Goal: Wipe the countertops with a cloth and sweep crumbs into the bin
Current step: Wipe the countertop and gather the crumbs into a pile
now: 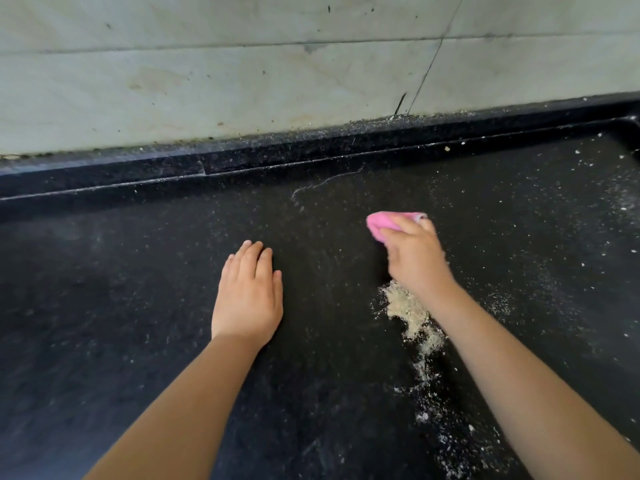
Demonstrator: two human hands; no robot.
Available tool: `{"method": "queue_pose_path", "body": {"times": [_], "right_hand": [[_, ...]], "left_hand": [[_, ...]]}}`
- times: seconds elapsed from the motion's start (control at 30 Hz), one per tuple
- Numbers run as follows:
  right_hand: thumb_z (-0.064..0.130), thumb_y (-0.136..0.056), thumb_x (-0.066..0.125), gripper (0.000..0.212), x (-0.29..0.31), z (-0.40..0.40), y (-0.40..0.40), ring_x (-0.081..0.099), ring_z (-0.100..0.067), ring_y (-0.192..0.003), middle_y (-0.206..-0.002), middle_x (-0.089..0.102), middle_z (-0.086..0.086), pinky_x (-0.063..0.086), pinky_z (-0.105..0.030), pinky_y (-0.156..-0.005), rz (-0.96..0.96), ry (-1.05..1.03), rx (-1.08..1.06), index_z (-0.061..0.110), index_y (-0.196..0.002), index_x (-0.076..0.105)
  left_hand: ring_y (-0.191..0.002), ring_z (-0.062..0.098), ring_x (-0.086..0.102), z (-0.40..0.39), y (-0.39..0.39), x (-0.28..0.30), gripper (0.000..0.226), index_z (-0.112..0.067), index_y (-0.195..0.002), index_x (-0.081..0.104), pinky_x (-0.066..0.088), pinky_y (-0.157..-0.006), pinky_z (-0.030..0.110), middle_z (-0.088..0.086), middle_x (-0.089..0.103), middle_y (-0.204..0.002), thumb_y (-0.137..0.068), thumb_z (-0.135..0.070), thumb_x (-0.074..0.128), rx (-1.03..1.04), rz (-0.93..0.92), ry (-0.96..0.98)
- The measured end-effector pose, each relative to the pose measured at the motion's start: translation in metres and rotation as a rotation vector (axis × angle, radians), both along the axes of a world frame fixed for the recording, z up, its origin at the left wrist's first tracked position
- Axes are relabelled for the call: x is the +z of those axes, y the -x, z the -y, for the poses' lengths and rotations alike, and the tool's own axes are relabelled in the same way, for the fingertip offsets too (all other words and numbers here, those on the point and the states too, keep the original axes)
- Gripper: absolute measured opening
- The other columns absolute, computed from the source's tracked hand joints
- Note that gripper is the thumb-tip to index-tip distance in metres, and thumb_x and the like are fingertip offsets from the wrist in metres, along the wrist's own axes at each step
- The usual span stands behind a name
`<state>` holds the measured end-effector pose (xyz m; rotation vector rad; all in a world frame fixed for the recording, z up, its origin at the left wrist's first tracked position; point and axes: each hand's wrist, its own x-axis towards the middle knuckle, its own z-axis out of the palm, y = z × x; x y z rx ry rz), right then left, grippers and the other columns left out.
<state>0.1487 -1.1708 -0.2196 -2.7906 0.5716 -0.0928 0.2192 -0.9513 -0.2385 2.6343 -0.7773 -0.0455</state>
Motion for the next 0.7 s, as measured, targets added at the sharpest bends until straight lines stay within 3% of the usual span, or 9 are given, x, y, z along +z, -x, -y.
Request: {"method": "queue_pose_path", "body": {"times": [0.1, 0.2, 0.27, 0.37, 0.5, 0.57, 0.63, 0.7], "right_hand": [[-0.011, -0.080, 0.046, 0.047, 0.006, 0.032, 0.002, 0.038, -0.027, -0.121, -0.132, 0.050, 0.009, 0.041, -0.051, -0.094, -0.001, 0.024, -0.142, 0.019, -0.111, 0.063], [-0.012, -0.081, 0.048, 0.035, 0.016, 0.023, 0.007, 0.045, -0.036, -0.110, -0.124, 0.058, -0.001, 0.034, -0.032, -0.088, 0.159, 0.047, -0.166, 0.009, -0.100, 0.069], [-0.011, -0.077, 0.052, 0.032, 0.025, -0.009, 0.011, 0.051, -0.036, -0.098, -0.113, 0.064, 0.001, 0.029, -0.021, -0.081, 0.294, 0.017, -0.030, 0.011, -0.090, 0.071], [-0.006, -0.068, 0.058, 0.030, 0.020, -0.067, 0.017, 0.055, -0.032, -0.083, -0.103, 0.067, 0.000, 0.049, -0.031, -0.069, 0.285, 0.002, 0.140, 0.013, -0.088, 0.071], [-0.006, -0.055, 0.071, 0.034, 0.009, -0.089, 0.004, 0.056, -0.035, -0.078, -0.098, 0.068, -0.005, 0.051, -0.033, -0.060, 0.152, -0.028, 0.194, 0.010, -0.084, 0.072], [-0.006, -0.062, 0.067, 0.036, 0.010, -0.080, -0.002, 0.052, -0.036, -0.091, -0.111, 0.064, -0.003, 0.052, -0.040, -0.067, 0.060, -0.014, 0.181, 0.011, -0.092, 0.071], [-0.004, -0.079, 0.051, 0.041, 0.010, -0.060, 0.000, 0.037, -0.030, -0.113, -0.130, 0.051, 0.004, 0.045, -0.047, -0.088, 0.017, -0.044, 0.101, 0.019, -0.111, 0.064], [-0.002, -0.086, 0.044, 0.047, 0.010, -0.031, 0.006, 0.030, -0.022, -0.124, -0.135, 0.044, 0.012, 0.033, -0.043, -0.104, -0.072, -0.035, 0.021, 0.028, -0.119, 0.058]], "left_hand": [[-0.117, 0.042, 0.049, 0.000, 0.000, 0.000, 0.040, 0.012, -0.112, 0.057, 0.025, -0.099, 0.045, 0.027, 0.057, -0.118, -0.086, -0.014, 0.042, -0.008, -0.012, -0.023], [-0.127, 0.038, 0.039, 0.000, 0.000, 0.000, 0.035, 0.010, -0.121, 0.051, 0.019, -0.106, 0.040, 0.025, 0.050, -0.129, -0.093, -0.011, 0.043, -0.001, -0.029, -0.026], [-0.133, 0.035, 0.032, 0.000, -0.001, 0.001, 0.038, 0.008, -0.127, 0.046, 0.013, -0.110, 0.038, 0.022, 0.044, -0.136, -0.094, -0.011, 0.042, 0.000, -0.034, -0.033], [-0.129, 0.038, 0.036, 0.000, -0.001, 0.000, 0.036, 0.010, -0.123, 0.049, 0.018, -0.108, 0.042, 0.025, 0.047, -0.132, -0.093, -0.008, 0.044, 0.004, -0.034, -0.041], [-0.121, 0.043, 0.044, 0.001, 0.000, -0.002, 0.038, 0.013, -0.116, 0.054, 0.026, -0.103, 0.047, 0.029, 0.053, -0.123, -0.089, -0.010, 0.041, 0.028, -0.036, -0.037], [-0.121, 0.043, 0.044, 0.002, 0.000, -0.001, 0.038, 0.013, -0.116, 0.054, 0.026, -0.103, 0.047, 0.029, 0.053, -0.123, -0.089, -0.010, 0.041, 0.026, -0.027, -0.040], [-0.122, 0.043, 0.044, 0.002, 0.000, -0.001, 0.035, 0.013, -0.116, 0.054, 0.025, -0.104, 0.046, 0.029, 0.052, -0.124, -0.090, -0.008, 0.043, 0.014, -0.010, -0.034], [-0.125, 0.042, 0.040, 0.001, 0.000, -0.002, 0.033, 0.012, -0.119, 0.052, 0.022, -0.106, 0.045, 0.028, 0.050, -0.127, -0.091, -0.005, 0.047, 0.016, -0.032, -0.030]]}}
